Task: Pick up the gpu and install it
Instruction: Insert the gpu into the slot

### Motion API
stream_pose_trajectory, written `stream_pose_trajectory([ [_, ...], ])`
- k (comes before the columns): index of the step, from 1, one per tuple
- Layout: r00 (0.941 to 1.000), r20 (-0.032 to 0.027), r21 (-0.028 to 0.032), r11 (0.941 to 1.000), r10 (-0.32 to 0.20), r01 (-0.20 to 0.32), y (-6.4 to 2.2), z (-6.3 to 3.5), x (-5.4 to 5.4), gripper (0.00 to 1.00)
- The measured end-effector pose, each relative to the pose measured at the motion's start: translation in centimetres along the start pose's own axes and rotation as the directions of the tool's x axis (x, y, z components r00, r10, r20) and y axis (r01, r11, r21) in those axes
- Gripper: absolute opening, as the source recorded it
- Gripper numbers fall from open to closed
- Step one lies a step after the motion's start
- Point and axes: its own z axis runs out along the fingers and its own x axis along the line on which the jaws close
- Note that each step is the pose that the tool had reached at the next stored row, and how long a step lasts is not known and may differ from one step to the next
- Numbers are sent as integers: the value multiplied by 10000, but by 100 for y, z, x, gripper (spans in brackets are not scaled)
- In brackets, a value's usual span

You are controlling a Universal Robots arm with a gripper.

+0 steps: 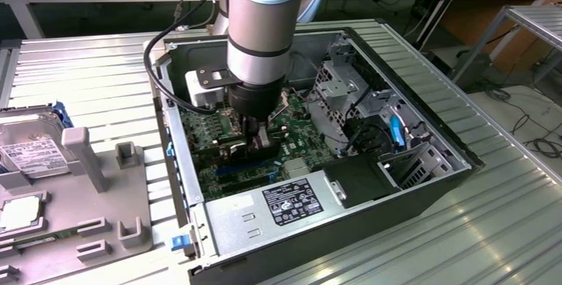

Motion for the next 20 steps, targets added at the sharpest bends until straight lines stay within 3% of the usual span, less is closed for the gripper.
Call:
stream_pose_trajectory([
  [20, 10000, -2, 0, 10000, -1, 1, -2, 46, 7, 27],
])
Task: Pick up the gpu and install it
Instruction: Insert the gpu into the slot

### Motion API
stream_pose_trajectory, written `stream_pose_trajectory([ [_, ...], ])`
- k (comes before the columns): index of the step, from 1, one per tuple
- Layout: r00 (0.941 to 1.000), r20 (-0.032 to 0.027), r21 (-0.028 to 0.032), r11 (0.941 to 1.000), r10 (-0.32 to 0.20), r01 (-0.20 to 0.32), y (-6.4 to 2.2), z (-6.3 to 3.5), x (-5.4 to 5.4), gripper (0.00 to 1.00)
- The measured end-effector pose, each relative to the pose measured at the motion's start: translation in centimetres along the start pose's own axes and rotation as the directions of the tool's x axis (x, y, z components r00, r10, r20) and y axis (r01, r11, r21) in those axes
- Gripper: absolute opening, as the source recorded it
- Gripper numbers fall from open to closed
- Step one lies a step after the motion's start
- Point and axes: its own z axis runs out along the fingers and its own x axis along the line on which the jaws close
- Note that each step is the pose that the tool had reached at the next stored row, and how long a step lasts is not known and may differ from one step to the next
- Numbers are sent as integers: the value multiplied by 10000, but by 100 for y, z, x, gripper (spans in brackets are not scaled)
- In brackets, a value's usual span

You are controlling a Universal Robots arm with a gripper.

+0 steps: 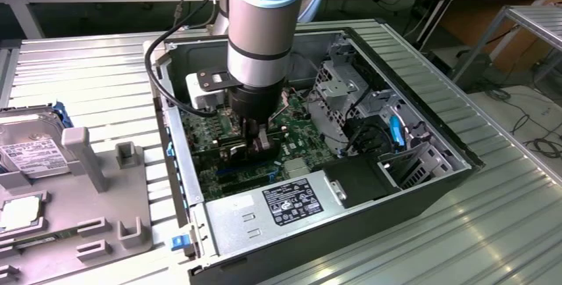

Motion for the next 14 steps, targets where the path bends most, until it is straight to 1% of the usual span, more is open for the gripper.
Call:
stream_pose_trajectory([
  [3, 10000, -1, -1, 10000, 1, -1, 1, 16, 0, 27],
  [5, 10000, 10, 10, 10000, -6, 6, 1, 41, -1, 27],
  [7, 10000, 6, 13, 10000, -7, 7, 4, 53, 0, 27],
  [13, 10000, 8, 8, 10000, -6, 6, 5, 55, -1, 27],
  [14, 10000, 15, 19, 10000, -1, 1, 7, 59, -2, 34],
])
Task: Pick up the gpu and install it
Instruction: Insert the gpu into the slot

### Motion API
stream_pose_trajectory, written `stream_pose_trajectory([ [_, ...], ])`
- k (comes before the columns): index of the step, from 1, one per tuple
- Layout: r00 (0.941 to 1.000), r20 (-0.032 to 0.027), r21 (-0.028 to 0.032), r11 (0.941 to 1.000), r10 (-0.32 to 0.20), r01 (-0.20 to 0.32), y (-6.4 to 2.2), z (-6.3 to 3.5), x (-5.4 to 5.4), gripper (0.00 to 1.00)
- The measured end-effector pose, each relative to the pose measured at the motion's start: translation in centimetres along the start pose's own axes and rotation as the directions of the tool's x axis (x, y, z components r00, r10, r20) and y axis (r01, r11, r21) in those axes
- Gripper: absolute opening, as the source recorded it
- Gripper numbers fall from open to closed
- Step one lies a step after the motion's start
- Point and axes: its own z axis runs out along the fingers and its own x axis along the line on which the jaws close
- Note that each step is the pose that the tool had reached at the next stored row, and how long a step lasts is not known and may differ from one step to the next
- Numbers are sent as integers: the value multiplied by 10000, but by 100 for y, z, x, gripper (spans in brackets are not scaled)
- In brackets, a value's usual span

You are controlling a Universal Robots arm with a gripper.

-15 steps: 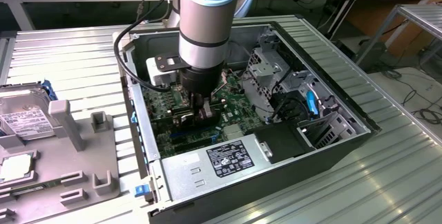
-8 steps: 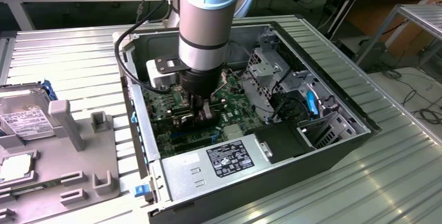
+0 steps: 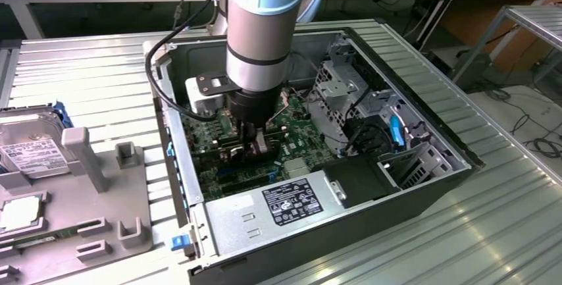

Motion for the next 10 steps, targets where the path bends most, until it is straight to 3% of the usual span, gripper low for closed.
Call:
stream_pose_trajectory([
  [2, 10000, -9, -5, 10000, -5, 5, -2, -5, 1, 34],
  [4, 10000, -12, -7, 10000, -5, 5, -2, -36, 2, 59],
  [8, 10000, -5, -6, 10000, -4, 4, -3, -266, 0, 59],
  [9, 10000, -1, -5, 10000, -3, 3, 4, -269, -17, 59],
  [10, 10000, -34, -4, 10000, -3, 3, 14, -270, -78, 57],
])
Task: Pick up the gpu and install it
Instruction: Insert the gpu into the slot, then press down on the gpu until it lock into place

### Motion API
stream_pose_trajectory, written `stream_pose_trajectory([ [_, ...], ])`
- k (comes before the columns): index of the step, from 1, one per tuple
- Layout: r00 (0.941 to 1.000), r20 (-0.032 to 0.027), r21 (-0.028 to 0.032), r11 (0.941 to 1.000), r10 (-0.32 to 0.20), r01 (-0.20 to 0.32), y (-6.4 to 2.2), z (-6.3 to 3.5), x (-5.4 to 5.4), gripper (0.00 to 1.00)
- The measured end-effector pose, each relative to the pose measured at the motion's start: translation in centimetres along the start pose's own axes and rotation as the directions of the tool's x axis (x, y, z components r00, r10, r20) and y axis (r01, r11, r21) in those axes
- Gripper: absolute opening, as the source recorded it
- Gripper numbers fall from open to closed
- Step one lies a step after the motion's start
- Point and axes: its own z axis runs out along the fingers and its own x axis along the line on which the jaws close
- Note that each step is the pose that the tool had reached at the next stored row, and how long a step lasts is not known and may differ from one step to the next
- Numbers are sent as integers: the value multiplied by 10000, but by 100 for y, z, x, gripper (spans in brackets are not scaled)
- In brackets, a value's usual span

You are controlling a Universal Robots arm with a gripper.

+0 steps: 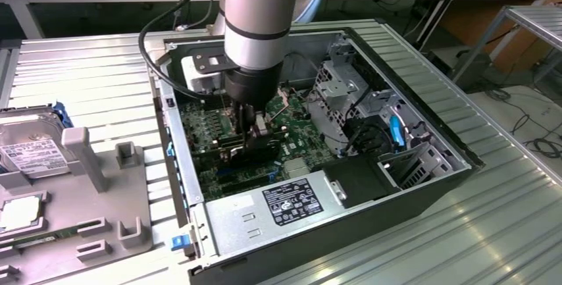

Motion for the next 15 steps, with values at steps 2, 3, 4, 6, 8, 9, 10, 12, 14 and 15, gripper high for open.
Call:
stream_pose_trajectory([
  [2, 10000, -1, 0, 10000, -1, 1, 0, 0, -2, 44],
  [3, 10000, -1, -1, 10000, -1, 1, 0, 0, -2, 38],
  [4, 10000, -2, -1, 10000, -1, 1, 0, -1, -2, 38],
  [6, 10000, -2, -1, 10000, -1, 1, 0, 0, -2, 26],
  [8, 10000, -2, -1, 10000, 0, 0, 0, -1, -2, 11],
  [9, 10000, -2, -1, 10000, 0, 0, 0, -1, -2, 11],
  [10, 10000, -1, 0, 10000, 0, 0, 0, 0, -2, 11],
  [12, 10000, -1, -1, 10000, 0, 0, 0, 0, -2, 11],
  [14, 10000, -2, -1, 10000, -1, 1, 0, -1, -2, 11],
  [15, 10000, -2, -1, 10000, 0, 0, 0, 0, -2, 11],
])
